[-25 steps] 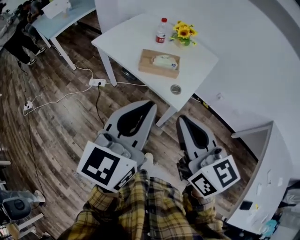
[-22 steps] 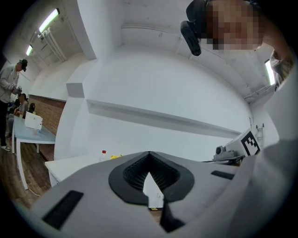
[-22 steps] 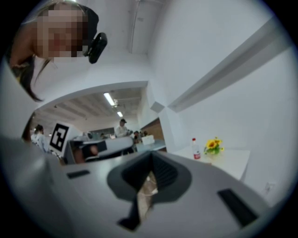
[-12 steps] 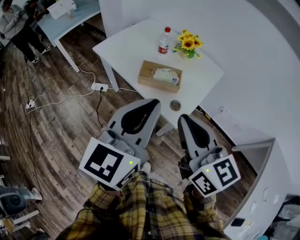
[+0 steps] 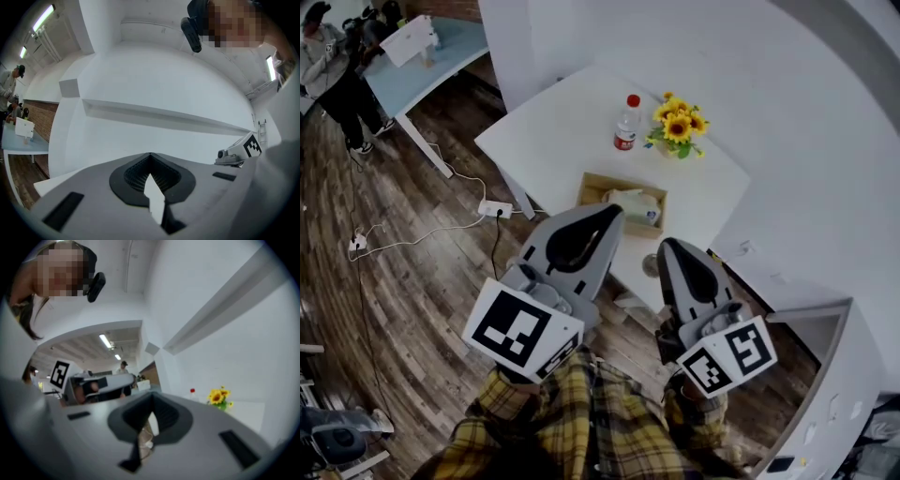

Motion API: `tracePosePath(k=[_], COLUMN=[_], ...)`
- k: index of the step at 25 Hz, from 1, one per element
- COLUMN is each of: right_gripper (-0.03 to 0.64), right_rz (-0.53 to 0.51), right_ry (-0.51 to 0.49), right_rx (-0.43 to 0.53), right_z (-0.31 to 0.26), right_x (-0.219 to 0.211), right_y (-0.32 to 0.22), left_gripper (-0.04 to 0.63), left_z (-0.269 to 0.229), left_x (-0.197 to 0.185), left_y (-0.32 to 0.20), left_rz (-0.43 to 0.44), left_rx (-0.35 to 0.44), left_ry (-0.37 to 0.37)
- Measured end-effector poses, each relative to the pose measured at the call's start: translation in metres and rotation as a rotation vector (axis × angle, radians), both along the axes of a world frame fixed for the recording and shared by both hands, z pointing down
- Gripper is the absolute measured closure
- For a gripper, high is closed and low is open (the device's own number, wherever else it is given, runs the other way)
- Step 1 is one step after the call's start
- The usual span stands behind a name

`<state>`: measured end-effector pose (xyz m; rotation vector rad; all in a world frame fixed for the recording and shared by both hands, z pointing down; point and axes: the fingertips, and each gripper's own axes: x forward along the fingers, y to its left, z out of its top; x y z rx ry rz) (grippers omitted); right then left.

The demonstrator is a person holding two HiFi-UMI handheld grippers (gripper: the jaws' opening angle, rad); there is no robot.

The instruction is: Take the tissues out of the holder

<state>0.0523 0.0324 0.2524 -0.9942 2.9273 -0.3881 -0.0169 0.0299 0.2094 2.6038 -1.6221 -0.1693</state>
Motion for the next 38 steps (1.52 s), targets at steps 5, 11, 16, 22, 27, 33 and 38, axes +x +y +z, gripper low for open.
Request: tracePosePath(k=[5,11,16,22,27,33,38], right_gripper=[0.606,0.606,0.606,0.606,0.606,0.606,0.605], right_rz=[0.059,0.15,0.203,0.229,0.222,0.211,0.21], right_ry=[-0.007,-0.015,-0.032,-0.011,0.007,0.004,0.007], right_rx=[0.007,0.015,-0.004,-0.009,-0.021,-0.01,-0.004], right_z=[-0.007,-0.01,-0.007,-0.009,-0.009,-0.014,-0.015], right_x=[-0.027,-0.047,-0.056,-0.048,-0.036,-0.032,-0.031], right_y=[-0.056,-0.115,-0.145,-0.169,-0.184,-0.198,-0.203], left_gripper=[0.58,0.58,0.58,0.58,0.58,0.58,0.58], left_z=[-0.005,-0.001,0.004,0.009,0.012,0.012,0.014], left_x=[-0.028,-0.047,-0.046,-0.034,-0.022,-0.019,-0.015], left_y=[-0.057,-0.11,-0.146,-0.171,-0.188,-0.199,-0.202], left_rz=[0.056,0.146,0.216,0.259,0.258,0.243,0.25], left_rx=[0.003,-0.032,-0.051,-0.076,-0.092,-0.104,-0.112], left_ry=[-0.014,-0.021,-0.025,-0.004,0.003,0.014,0.011])
